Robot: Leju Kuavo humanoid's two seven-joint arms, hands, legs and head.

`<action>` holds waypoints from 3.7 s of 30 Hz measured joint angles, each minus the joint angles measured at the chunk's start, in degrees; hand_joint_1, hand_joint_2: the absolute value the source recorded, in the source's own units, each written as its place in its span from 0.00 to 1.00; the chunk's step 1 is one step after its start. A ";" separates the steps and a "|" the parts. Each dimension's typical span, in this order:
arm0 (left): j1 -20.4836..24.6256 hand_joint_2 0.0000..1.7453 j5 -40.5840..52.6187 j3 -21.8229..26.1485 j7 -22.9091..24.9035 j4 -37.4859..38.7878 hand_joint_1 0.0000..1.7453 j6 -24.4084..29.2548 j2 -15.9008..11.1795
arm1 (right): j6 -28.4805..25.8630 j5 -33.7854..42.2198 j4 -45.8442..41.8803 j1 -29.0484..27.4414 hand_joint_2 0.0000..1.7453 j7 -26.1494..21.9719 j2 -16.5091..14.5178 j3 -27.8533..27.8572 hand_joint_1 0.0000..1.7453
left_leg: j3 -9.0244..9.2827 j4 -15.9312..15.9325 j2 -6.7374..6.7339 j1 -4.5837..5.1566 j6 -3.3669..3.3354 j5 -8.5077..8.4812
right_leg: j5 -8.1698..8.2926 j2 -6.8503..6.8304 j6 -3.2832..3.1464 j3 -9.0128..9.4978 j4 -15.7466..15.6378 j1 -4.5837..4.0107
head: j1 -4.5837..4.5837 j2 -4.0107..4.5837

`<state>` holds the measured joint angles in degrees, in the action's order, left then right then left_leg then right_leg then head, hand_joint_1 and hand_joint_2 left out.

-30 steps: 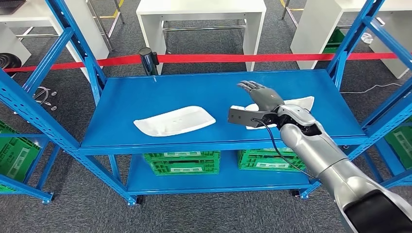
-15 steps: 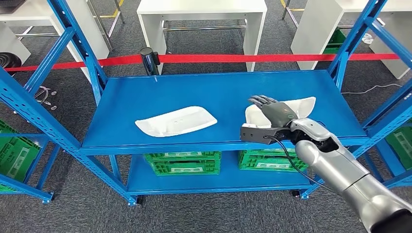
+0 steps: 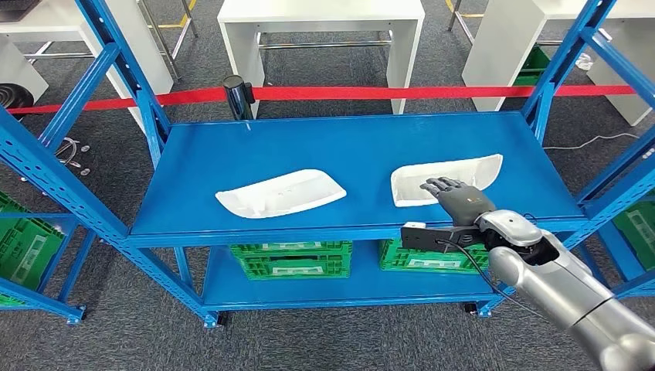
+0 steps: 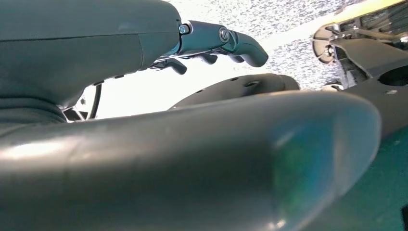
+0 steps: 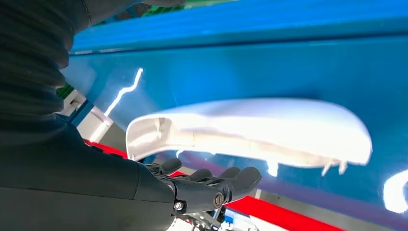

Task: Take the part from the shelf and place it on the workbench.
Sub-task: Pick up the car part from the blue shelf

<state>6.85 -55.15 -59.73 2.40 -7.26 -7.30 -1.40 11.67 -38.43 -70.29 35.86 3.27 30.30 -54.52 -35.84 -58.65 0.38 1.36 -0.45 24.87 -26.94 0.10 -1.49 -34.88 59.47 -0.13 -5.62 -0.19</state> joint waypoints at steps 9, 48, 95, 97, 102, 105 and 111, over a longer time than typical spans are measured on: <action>0.02 0.00 -0.56 0.00 -0.54 0.00 0.00 0.00 0.04 | -6.20 -0.60 6.19 0.11 1.00 -1.44 -1.37 0.47 1.00 | 0.01 0.00 0.02 0.00 -0.02 0.01 | -0.02 -0.04 0.03 0.05 0.00 -0.01 | 0.00 0.01; -0.58 1.00 -4.98 1.31 -1.79 -0.02 0.00 0.00 0.22 | -14.88 1.62 22.60 2.56 1.00 -7.73 -9.77 10.29 1.00 | 0.69 -0.03 0.12 0.01 -0.13 0.14 | -0.20 -0.13 0.30 0.90 -0.24 0.02 | 0.00 0.01; 0.06 1.00 -7.86 1.16 -0.09 0.02 0.00 0.66 0.15 | 17.73 45.08 -27.93 -17.00 1.00 -43.36 -20.23 47.01 1.00 | -2.65 -14.69 0.04 -1.11 2.18 8.07 | 1.42 0.01 -0.40 -2.38 1.10 0.91 | -0.01 -0.01; 0.14 1.00 -7.94 1.16 -0.07 0.02 0.00 0.66 0.11 | 17.76 44.30 -28.94 -17.00 1.00 -43.36 -20.91 47.06 1.00 | 3.63 -6.43 0.04 -0.88 1.38 6.63 | 2.37 0.00 -0.17 -3.34 1.14 0.69 | -0.01 0.01; 0.28 1.00 -8.11 1.16 0.25 0.03 0.00 0.68 0.08 | 18.69 43.51 -30.45 -16.96 1.00 -43.35 -22.25 47.03 1.00 | 6.81 0.84 -0.08 -0.22 0.33 5.25 | 4.49 -0.08 1.46 -3.84 0.17 1.02 | -0.07 0.01; 0.30 1.00 -8.18 1.16 0.41 0.04 0.00 0.68 0.06 | 19.34 43.53 -30.65 -16.69 1.00 -43.34 -22.43 46.99 1.00 | 5.43 1.45 -0.38 -0.56 -0.77 2.99 | -1.13 0.04 2.05 -5.88 5.37 1.03 | 0.02 0.00; 0.32 1.00 -8.19 1.16 0.42 0.03 0.00 0.68 0.03 | 18.89 42.15 -31.00 -16.46 1.00 -43.34 -22.78 46.58 1.00 | 0.04 0.23 -0.49 -0.57 -0.77 -0.35 | -4.02 0.00 2.24 -2.60 11.51 0.97 | 0.07 0.00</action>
<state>7.17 -63.34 -58.58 2.82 -7.22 -6.62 -1.37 30.55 3.72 -101.29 19.40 -40.07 7.53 -7.95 -35.80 -58.42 -0.11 0.79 -1.23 24.52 -30.95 0.10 0.75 -37.48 70.98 0.83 -5.55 -0.18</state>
